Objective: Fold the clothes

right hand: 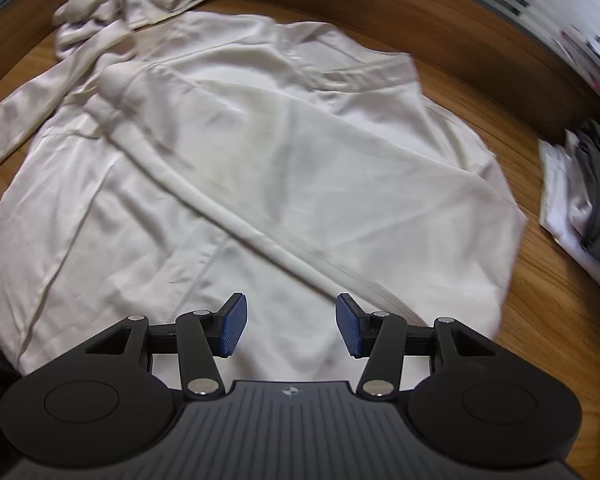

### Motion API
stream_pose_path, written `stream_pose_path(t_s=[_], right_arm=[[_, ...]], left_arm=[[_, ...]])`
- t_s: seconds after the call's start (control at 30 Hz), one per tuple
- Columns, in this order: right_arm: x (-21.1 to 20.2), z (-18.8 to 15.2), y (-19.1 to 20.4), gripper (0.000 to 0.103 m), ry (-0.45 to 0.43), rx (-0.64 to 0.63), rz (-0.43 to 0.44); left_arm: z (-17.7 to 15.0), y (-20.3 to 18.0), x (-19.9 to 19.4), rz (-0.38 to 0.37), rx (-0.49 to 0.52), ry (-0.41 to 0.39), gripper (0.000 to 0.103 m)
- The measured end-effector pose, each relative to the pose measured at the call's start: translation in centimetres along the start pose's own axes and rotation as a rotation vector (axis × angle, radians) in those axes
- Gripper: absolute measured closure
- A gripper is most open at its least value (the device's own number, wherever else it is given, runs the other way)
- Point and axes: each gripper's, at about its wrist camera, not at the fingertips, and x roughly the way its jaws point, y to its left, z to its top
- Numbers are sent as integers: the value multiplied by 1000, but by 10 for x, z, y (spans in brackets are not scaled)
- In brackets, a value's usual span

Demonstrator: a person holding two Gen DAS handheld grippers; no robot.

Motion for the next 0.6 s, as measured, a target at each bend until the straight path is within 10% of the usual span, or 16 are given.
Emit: stream_pose_path(t_s=[0.53, 0.6], right_arm=[[-5, 4, 20, 47, -12, -57, 19], [-8, 1, 19, 47, -12, -48, 13]], left_arm=[[-4, 28, 32, 67, 44, 35, 39], [-3, 28, 34, 63, 50, 40, 64]])
